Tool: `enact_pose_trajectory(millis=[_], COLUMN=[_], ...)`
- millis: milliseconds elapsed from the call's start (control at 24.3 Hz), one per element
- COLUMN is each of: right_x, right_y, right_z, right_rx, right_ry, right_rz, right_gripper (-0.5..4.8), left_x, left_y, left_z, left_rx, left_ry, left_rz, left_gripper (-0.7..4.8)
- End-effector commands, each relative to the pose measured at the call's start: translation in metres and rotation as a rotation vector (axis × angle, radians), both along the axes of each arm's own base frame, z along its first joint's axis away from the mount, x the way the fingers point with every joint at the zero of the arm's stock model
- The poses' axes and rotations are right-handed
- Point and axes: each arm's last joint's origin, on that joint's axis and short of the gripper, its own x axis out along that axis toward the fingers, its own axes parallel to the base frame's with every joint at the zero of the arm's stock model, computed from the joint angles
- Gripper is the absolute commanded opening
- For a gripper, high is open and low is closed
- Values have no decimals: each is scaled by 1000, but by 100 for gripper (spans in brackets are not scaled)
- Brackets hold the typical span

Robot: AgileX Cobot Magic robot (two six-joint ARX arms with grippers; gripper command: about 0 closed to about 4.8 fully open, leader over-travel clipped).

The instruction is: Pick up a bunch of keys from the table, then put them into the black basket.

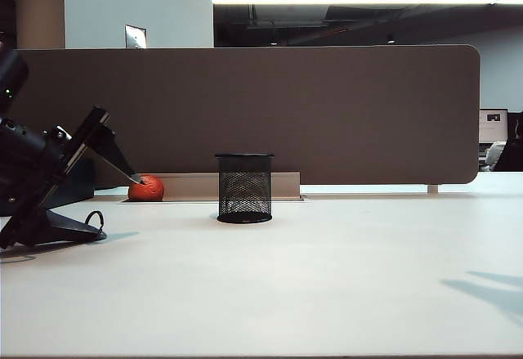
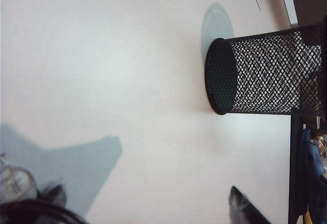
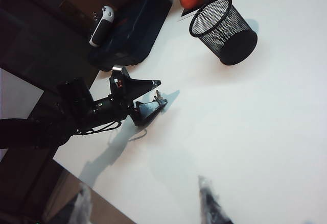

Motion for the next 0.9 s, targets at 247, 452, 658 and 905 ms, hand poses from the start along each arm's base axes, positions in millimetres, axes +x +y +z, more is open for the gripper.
enact_pose_trajectory(millis=[247, 452, 658, 905], right_x=[-1, -1, -1, -1], right_y=[1, 0, 0, 0], right_z=[2, 2, 2, 2], right_rx=[9, 9, 9, 9], right_ry=[-6, -7, -7, -7], right_rz=[20, 19, 19, 19], right_gripper=[275, 275, 274, 274], left_x=[4, 2, 2, 2], left_y=[0, 1, 1, 1], left_z=[0, -7, -10, -10], left_rx=[37, 55, 60, 59], left_ry=[3, 70, 84, 84], left_rz=[44, 57, 60, 59], left_gripper=[392, 230, 45, 15])
